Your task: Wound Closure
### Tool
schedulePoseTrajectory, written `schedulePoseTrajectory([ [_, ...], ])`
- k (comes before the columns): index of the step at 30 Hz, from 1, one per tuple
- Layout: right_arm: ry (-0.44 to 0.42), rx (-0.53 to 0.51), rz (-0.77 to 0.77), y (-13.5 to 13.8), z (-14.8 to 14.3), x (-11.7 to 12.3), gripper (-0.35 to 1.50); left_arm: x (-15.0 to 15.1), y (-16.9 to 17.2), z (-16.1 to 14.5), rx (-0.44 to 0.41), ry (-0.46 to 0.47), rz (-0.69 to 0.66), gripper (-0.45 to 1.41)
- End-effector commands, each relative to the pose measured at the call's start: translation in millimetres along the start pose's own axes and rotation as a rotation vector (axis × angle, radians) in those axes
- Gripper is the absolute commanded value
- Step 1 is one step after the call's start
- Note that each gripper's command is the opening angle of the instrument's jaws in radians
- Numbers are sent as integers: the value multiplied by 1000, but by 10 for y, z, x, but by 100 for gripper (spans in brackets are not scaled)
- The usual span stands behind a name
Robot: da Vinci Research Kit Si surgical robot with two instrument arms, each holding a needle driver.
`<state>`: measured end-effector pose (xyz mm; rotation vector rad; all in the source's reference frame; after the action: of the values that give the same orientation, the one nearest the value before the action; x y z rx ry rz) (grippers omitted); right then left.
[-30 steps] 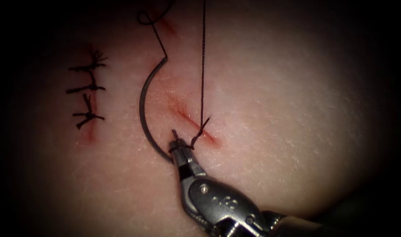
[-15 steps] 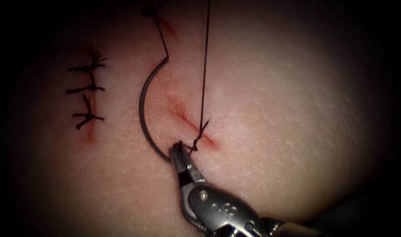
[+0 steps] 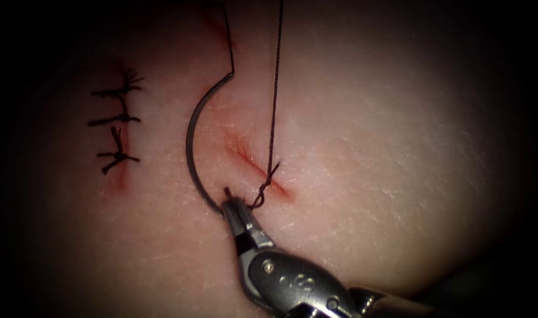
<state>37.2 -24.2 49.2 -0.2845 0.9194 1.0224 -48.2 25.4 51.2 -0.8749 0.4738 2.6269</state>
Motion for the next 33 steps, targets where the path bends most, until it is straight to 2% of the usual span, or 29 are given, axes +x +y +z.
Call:
schedulePoseTrajectory([
  [1,2,8,-6,-9,3,-3,-35,9,-4,7,15,9,-2,-45],
  [8,6,35,-13,-14,3,-2,-35,15,-16,0,56,30,-1,-45],
  [12,8,42,-25,-17,1,-1,-35,23,-26,-3,128,40,-37,-45],
  [19,15,49,-27,-20,0,-4,-35,35,-44,-9,202,41,-57,-45],
  [28,15,54,-35,-23,-1,-13,-35,38,-47,-8,208,34,-60,-45],
  [33,14,86,-28,-17,-2,-4,-35,33,-44,-15,198,47,-50,-45],
])
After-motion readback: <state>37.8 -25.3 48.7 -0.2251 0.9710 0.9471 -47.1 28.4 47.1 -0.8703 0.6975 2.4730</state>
